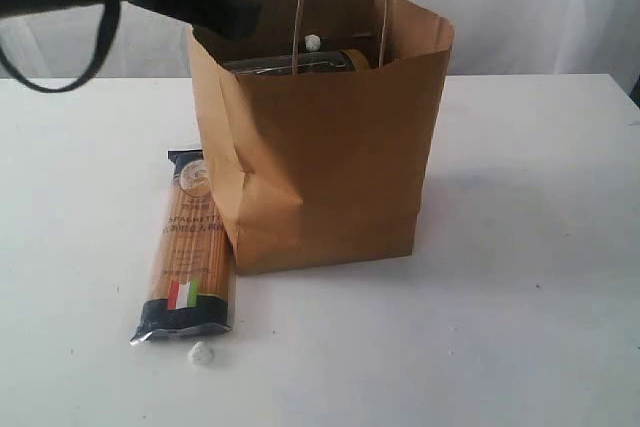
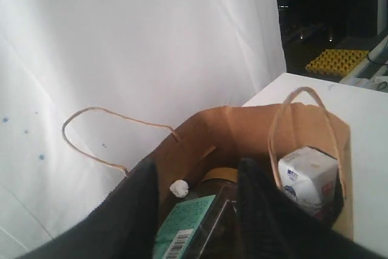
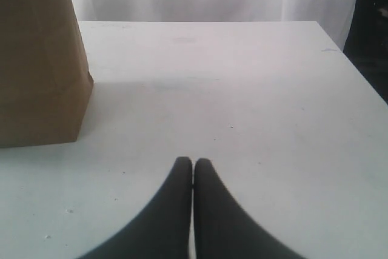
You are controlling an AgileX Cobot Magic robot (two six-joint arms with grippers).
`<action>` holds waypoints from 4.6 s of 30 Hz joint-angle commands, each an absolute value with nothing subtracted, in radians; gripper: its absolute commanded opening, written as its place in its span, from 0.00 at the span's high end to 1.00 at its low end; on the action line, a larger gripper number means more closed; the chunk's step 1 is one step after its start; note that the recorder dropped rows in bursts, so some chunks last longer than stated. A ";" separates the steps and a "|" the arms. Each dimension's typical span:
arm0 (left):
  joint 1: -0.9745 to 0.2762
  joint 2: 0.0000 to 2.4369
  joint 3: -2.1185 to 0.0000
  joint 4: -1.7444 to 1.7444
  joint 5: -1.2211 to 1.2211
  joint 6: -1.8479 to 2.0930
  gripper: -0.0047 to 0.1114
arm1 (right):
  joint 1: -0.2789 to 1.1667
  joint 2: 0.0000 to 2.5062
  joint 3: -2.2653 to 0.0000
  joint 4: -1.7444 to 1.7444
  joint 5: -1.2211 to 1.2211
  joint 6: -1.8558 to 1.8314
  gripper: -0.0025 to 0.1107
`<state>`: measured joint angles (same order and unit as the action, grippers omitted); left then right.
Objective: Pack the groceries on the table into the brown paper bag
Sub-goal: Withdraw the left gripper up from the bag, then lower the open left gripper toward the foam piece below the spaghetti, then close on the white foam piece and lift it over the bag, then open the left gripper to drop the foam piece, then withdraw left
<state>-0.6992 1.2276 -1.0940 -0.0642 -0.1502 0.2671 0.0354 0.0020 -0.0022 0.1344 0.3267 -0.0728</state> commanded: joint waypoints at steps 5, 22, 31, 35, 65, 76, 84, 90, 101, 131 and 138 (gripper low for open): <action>-0.698 1.076 -1.100 -0.072 0.225 0.269 0.96 | 0.039 0.000 0.000 0.133 0.317 -0.074 0.98; -0.700 1.275 -0.543 -0.708 0.193 0.866 0.65 | 0.039 0.000 0.000 0.133 0.317 -0.074 0.98; -0.700 1.494 -0.548 -0.798 0.014 0.602 0.61 | 0.039 0.000 0.000 0.133 0.317 -0.074 0.98; -0.700 1.566 -0.566 -0.822 -0.036 0.594 0.61 | 0.039 0.000 0.000 0.133 0.317 -0.074 0.98; -0.700 1.594 -0.582 -0.821 -0.214 0.726 0.49 | 0.039 0.000 0.000 0.133 0.317 -0.074 0.98; -0.700 1.594 -0.582 -0.820 -0.055 0.765 0.93 | 0.039 0.000 0.000 0.133 0.317 -0.074 0.98; -0.700 1.552 -0.582 -0.812 0.023 0.785 0.96 | 0.039 0.000 0.000 0.133 0.317 -0.074 0.98; -0.700 1.383 -0.582 -0.793 0.118 0.785 0.96 | 0.039 0.000 0.000 0.133 0.317 -0.074 0.98; -0.700 0.955 -0.692 -0.746 0.109 0.785 0.96 | 0.039 0.000 0.000 0.133 0.317 -0.074 0.98; -0.698 1.438 -1.080 -0.344 -0.340 0.509 0.51 | 0.039 0.000 0.000 0.133 0.317 -0.074 0.98; -0.698 1.425 -1.083 -0.344 -0.321 0.516 0.47 | 0.039 0.000 0.000 0.133 0.317 -0.074 0.98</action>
